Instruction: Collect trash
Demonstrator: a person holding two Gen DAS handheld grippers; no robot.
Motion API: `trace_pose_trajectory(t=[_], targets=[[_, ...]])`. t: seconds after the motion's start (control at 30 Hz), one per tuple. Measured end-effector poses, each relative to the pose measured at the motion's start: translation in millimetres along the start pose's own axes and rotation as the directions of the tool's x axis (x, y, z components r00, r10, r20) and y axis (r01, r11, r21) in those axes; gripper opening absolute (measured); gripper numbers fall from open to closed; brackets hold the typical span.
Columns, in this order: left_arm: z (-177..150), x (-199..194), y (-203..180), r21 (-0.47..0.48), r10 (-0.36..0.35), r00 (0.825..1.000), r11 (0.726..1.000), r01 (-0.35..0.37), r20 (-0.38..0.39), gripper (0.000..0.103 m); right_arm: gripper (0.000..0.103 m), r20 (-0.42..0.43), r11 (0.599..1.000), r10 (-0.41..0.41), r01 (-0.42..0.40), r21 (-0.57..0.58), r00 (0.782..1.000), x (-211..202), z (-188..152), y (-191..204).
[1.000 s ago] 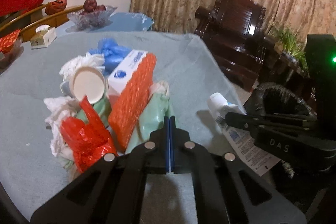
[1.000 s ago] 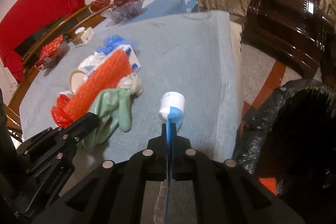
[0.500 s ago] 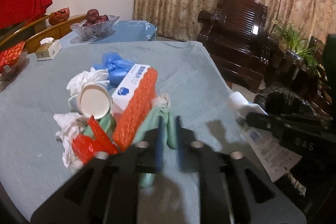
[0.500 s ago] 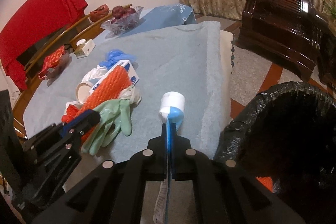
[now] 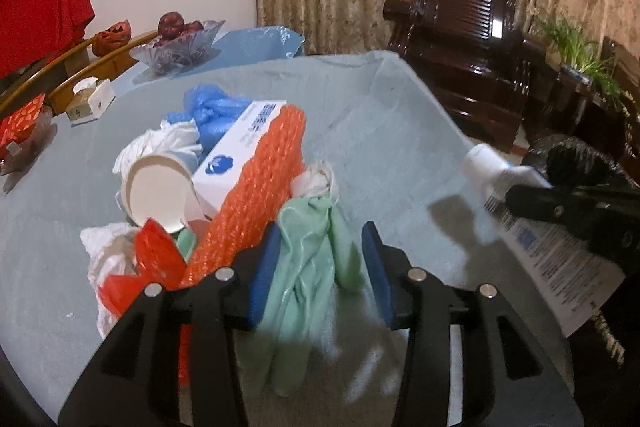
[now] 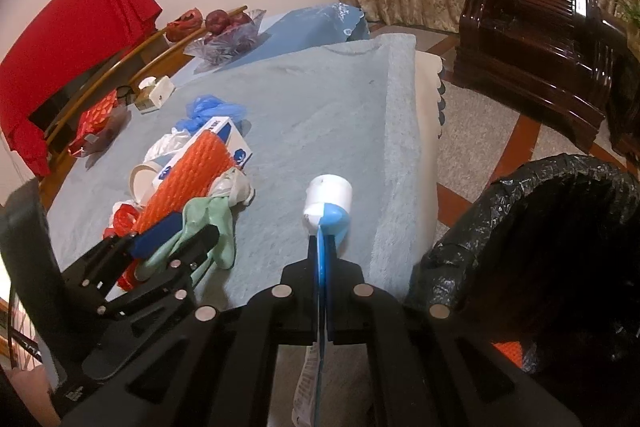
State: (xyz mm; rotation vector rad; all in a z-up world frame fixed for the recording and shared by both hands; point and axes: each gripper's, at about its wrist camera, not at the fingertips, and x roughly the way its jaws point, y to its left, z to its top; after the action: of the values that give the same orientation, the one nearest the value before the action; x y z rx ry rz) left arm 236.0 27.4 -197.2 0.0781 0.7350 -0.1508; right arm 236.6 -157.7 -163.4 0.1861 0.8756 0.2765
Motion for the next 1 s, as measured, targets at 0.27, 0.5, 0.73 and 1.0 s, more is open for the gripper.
trace_pose_trajectory(t=[0.27,0.5,0.73,1.0], targets=[[0,-4,12,-0.062,-0.001,1.000,0.998,0.001,-0.006,0.007,0.003,-0.008,1.000,-0.004,0.004,0.011,1.000,2,-2,-4],[2,-35,4,-0.071,-0.057,0.997,0.996,0.061,0.054,0.004,0.003,0.015,1.000,0.000,0.000,0.004,1.000,-10,1,-1],[10,-59,-2,-0.093,-0.070,0.994,0.993,0.078,0.079,0.004,0.003,0.066,1.000,-0.002,0.001,0.012,0.998,-37,4,-2],[27,-87,-21,-0.072,-0.084,0.989,0.993,0.093,0.125,0.004,0.003,0.150,1.000,-0.026,0.023,0.021,0.988,-89,3,-14]])
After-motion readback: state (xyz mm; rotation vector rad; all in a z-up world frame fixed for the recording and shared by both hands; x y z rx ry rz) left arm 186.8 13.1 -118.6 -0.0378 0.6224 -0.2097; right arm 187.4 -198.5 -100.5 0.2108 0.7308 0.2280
